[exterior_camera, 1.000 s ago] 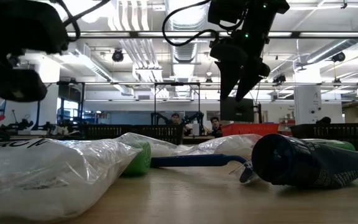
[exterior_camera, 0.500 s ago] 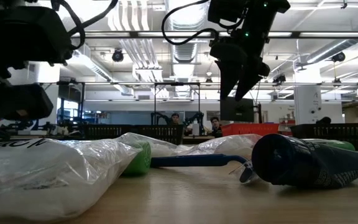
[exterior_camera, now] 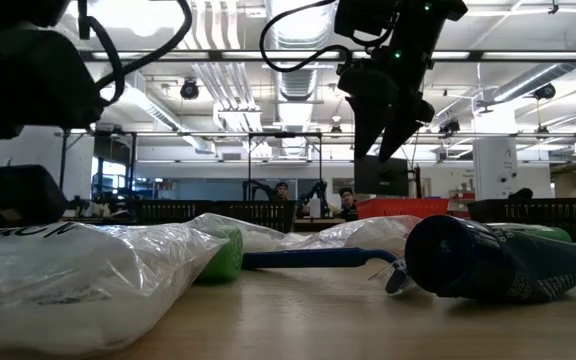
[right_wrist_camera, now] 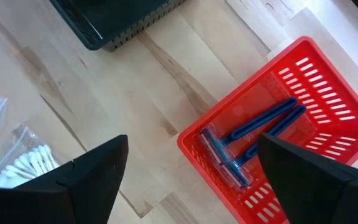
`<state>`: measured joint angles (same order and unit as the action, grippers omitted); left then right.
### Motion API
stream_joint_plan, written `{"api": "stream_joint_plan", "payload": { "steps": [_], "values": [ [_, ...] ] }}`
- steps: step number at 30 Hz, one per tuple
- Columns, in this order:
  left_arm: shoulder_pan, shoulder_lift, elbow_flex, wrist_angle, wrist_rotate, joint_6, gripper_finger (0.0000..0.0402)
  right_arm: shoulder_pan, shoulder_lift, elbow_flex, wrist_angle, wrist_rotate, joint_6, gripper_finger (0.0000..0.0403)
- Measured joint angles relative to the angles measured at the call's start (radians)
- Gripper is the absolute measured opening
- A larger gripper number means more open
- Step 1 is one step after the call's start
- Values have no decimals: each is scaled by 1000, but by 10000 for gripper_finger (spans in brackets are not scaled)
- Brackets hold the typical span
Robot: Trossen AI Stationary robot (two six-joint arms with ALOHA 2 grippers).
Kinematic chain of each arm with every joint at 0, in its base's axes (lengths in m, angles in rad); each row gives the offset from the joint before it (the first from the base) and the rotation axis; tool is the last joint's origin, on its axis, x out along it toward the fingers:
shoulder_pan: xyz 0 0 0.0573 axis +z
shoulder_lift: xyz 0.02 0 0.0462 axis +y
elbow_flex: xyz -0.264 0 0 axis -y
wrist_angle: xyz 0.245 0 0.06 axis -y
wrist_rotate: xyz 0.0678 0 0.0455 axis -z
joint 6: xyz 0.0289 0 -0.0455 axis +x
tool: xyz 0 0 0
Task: Pick & Place Travel size toiletries
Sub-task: Put the white cotton pack into the left black bin
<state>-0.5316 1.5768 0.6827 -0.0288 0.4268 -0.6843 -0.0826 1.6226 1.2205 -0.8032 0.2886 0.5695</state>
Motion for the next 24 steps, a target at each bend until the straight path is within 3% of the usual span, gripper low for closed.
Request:
{"api": "stream_joint_plan", "payload": {
  "steps": [7,18,24],
  "values": [
    [-2,18,0,1,7,7,176,0,0,0,0,-2,3,324],
    [-1,11,0,-3,8,29,17,0,0,0,1,-4,4,294],
    [-1,-105,-1,-27,-2,-60,4,0,0,0,4,-2,-1,278]
  ]
}}
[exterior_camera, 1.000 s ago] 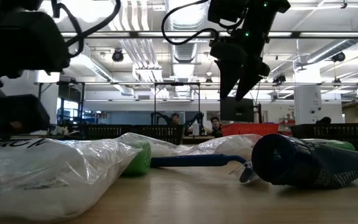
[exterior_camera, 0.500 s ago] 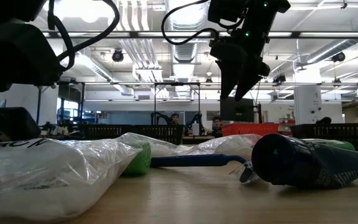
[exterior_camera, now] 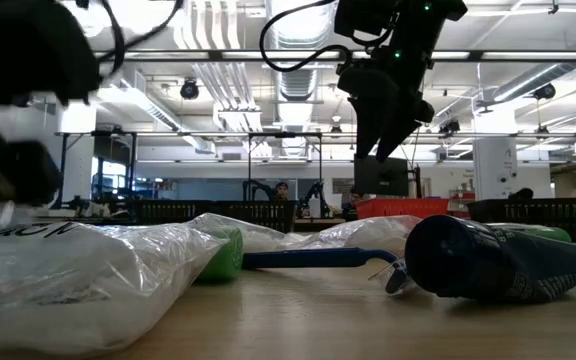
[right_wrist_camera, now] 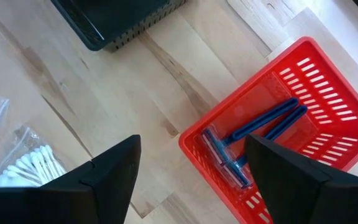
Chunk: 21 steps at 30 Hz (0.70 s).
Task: Pick & Place Travel size toiletries
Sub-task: Put the white cotton pack into the left black bin
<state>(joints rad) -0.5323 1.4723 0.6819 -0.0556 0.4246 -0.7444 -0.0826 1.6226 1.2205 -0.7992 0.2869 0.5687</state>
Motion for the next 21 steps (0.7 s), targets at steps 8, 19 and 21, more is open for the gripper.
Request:
{"api": "stream_joint_plan", "payload": {
  "steps": [8,19,21],
  "values": [
    [31,-325,0,-172,-327,-107,2,0,-14,0,12,81,28,262],
    [265,-673,-92,-367,-1013,-539,2,-53,-104,0,48,188,118,261],
    [336,-696,-120,-366,-1021,-541,2,-66,-104,0,56,188,118,266]
  ]
}}
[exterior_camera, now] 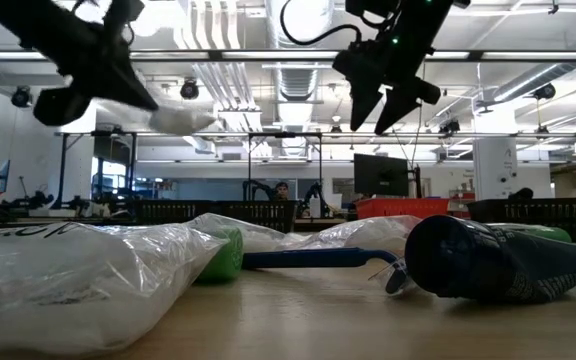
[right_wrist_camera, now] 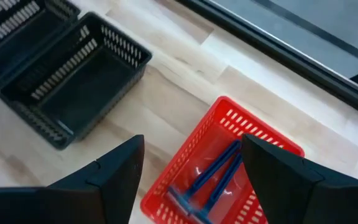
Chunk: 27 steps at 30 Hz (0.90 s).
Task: Pick & Place Travel size toiletries
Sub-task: Put the white cotton pack into the left black bin
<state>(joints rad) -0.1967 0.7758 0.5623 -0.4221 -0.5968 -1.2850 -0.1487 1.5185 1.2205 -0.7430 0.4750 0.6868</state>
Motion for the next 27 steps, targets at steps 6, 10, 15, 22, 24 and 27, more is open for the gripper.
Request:
{"api": "stream_joint_plan", "payload": {
  "steps": [6,10,15,22,24,27],
  "values": [
    [262,4,-65,7,170,76,1,-14,4,0,1,0,1,282],
    [410,29,-76,55,297,198,1,-13,4,0,0,-1,-2,290],
    [539,93,-58,61,388,303,1,-13,4,0,-1,-1,-5,297],
    [571,209,-55,321,370,562,1,-14,4,0,-5,-1,-10,294],
    [584,256,-52,318,333,580,1,-14,3,0,-9,-1,-10,287],
    [599,327,-53,317,329,600,1,-14,4,0,-9,-2,-10,277]
  ]
}}
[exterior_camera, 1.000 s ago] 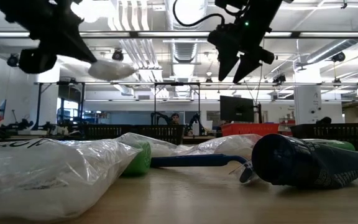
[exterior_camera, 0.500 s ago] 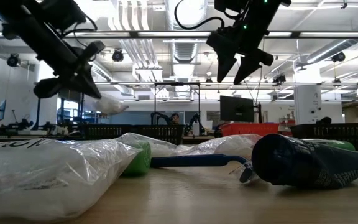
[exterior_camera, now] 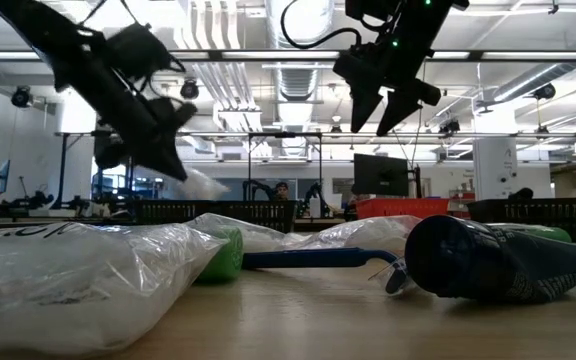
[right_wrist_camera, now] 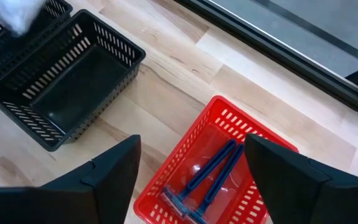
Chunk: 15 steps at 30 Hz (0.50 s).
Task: Pick & Place Travel size toiletries
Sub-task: Put the white cotton pack into the left black bin
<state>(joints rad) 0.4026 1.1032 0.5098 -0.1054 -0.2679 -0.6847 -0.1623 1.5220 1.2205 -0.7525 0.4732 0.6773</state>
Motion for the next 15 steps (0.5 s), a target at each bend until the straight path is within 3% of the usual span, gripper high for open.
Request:
{"api": "stream_joint_plan", "payload": {
  "steps": [8,15],
  "values": [
    [4,121,-4,161,-61,93,2,0,0,0,-5,-1,2,256],
    [5,204,2,158,-70,87,11,0,0,0,-25,-2,4,254]
  ]
}}
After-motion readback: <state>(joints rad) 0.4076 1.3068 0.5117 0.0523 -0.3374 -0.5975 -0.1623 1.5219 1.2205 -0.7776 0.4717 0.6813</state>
